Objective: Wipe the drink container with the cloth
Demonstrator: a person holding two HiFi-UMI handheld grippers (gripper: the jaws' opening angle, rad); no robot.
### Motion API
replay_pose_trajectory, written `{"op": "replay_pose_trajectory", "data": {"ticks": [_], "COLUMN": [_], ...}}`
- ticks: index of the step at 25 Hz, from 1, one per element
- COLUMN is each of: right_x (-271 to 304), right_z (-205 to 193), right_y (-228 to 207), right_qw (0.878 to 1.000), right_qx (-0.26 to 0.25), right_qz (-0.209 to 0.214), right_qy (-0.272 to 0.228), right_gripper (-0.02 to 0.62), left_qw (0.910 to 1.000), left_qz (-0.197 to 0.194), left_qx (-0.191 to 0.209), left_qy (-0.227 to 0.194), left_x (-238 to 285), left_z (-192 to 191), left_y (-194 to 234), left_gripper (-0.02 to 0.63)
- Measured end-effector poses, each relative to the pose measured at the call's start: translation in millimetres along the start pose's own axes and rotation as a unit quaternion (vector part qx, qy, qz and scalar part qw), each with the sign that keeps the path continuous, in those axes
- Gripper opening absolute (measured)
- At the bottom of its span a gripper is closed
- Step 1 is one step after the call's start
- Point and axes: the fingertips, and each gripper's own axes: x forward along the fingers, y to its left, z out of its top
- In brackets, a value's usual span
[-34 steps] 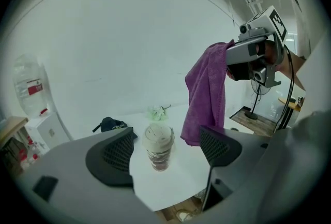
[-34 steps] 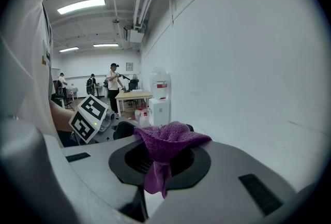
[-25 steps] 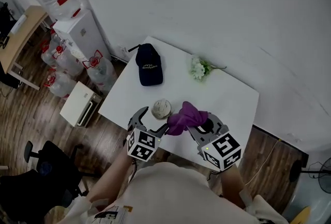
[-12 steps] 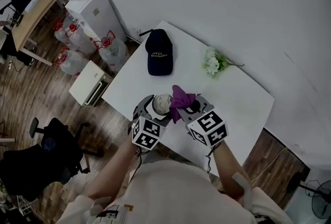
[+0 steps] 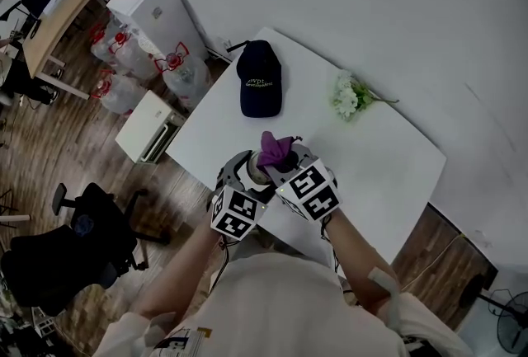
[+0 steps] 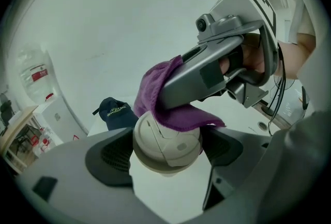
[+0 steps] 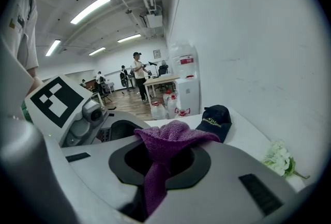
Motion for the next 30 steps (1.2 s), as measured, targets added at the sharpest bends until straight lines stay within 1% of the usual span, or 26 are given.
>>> {"op": "replay_pose_trajectory", "data": {"ticks": [2, 5, 6, 8, 10, 13, 16, 18, 20, 22, 26, 27, 29, 30], "right_x": [9, 16, 15, 8, -2, -15, -20, -18, -12, -2, 8, 11, 19, 22], "right_z": [3, 0, -2, -9, -20, -30, -29, -26, -19, -12, -1, 1, 3, 3], "right_y": [16, 41, 47, 54, 52, 37, 21, 7, -9, -17, -5, 1, 16, 24], "right_qw": [0.999, 0.993, 0.992, 0.992, 0.994, 0.996, 0.997, 0.998, 0.998, 0.997, 0.994, 0.994, 0.997, 0.997], "right_qx": [-0.028, -0.104, -0.110, -0.086, -0.056, -0.034, -0.031, -0.027, -0.029, -0.040, -0.077, -0.080, -0.064, -0.066], "right_qz": [0.014, 0.031, 0.043, 0.071, 0.078, 0.062, 0.036, 0.005, -0.034, -0.053, -0.055, -0.052, -0.036, -0.030], "right_qy": [0.010, 0.042, 0.050, 0.054, 0.057, 0.061, 0.061, 0.053, 0.042, 0.042, 0.059, 0.053, 0.038, 0.036], "right_gripper": [0.069, 0.069, 0.067, 0.067, 0.067, 0.067, 0.067, 0.067, 0.067, 0.067, 0.067, 0.067, 0.067, 0.067], "left_qw": [1.0000, 1.0000, 0.9999, 0.9995, 0.9987, 0.9975, 0.9968, 0.9967, 0.9967, 0.9966, 0.9963, 0.9964, 0.9965, 0.9964], "left_qz": [-0.001, -0.006, -0.010, -0.025, -0.040, -0.053, -0.060, -0.063, -0.064, -0.065, -0.068, -0.067, -0.066, -0.067], "left_qx": [0.001, 0.005, 0.009, 0.020, 0.033, 0.046, 0.052, 0.051, 0.050, 0.050, 0.051, 0.052, 0.051, 0.051], "left_qy": [-0.001, -0.002, -0.002, -0.003, 0.001, 0.008, 0.010, 0.008, 0.002, -0.003, -0.002, 0.000, 0.005, 0.008], "left_x": [0, -1, -1, -1, -2, -2, -1, -1, -3, -3, -3, -2, -2, -2], "left_z": [0, -2, -2, -3, -4, -4, -2, -4, -5, -4, -3, -4, -4, -4], "left_y": [0, -1, -1, -2, -3, -3, -1, -3, -4, -4, -3, -4, -5, -4], "left_gripper": [0.411, 0.411, 0.411, 0.412, 0.411, 0.413, 0.413, 0.413, 0.413, 0.412, 0.413, 0.413, 0.411, 0.413]}}
